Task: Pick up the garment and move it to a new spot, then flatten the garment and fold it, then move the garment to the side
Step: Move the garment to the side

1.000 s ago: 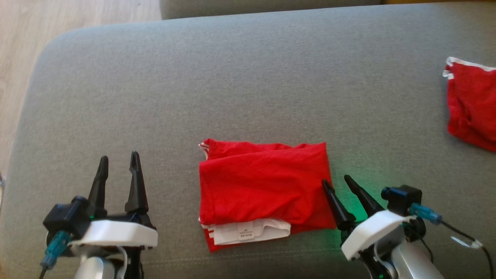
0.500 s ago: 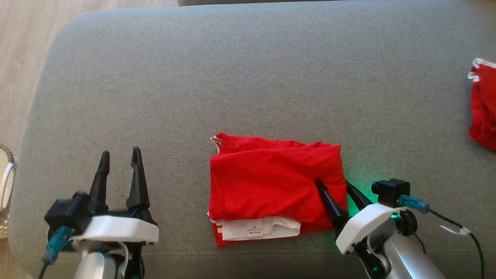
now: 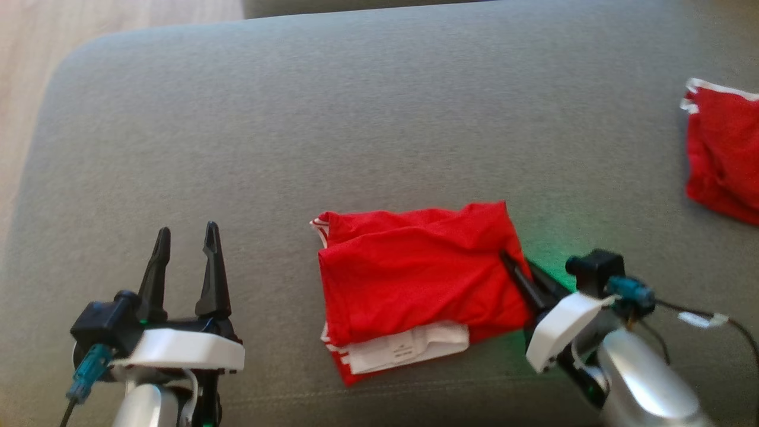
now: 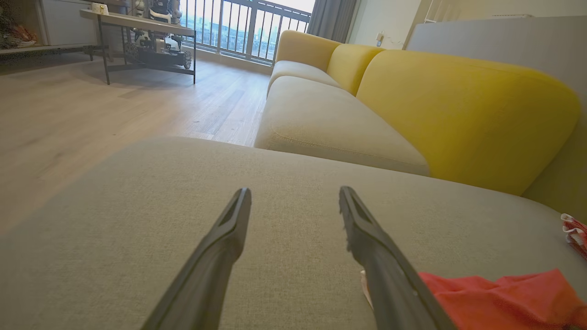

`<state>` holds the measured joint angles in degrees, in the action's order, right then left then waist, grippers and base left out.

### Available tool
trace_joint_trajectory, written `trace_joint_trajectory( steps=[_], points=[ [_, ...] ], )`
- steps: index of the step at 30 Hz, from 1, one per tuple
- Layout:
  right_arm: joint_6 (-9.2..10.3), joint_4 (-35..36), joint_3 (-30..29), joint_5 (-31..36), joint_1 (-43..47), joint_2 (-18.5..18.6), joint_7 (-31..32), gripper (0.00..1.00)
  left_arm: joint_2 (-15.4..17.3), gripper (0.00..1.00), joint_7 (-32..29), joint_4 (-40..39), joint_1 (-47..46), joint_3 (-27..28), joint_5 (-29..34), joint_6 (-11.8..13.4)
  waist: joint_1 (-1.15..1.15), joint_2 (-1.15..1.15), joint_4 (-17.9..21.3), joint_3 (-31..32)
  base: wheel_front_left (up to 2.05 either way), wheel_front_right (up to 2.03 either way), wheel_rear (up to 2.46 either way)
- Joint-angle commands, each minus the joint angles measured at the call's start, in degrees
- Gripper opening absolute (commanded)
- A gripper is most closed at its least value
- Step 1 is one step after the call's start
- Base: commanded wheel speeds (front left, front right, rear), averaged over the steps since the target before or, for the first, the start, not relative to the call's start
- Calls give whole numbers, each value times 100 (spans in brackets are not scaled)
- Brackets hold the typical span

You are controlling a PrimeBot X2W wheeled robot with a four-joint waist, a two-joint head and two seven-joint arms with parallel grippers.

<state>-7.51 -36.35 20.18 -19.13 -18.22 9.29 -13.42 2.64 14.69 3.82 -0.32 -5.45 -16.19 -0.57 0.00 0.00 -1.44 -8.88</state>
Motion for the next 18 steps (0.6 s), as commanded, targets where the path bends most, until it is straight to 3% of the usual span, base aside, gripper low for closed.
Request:
trace_joint_trajectory(
  steps=[1, 8, 18],
  points=[
    [2, 247, 110, 108, -252, 125, -101, 0, 23, 100, 30, -233, -275, 157, 63, -22, 0, 0, 143, -6, 0, 0, 0],
    [2, 720, 158, 275, -914, 670, 118, 0, 23, 100, 30, -379, -459, 104, 175, -71, 0, 0, 660, -224, 0, 0, 0],
    [2, 863, -313, -501, -2142, 1279, 442, 0, 78, 100, 30, -484, -1435, -206, 840, -443, 0, 0, 1288, -1103, 0, 0, 0]
  ],
)
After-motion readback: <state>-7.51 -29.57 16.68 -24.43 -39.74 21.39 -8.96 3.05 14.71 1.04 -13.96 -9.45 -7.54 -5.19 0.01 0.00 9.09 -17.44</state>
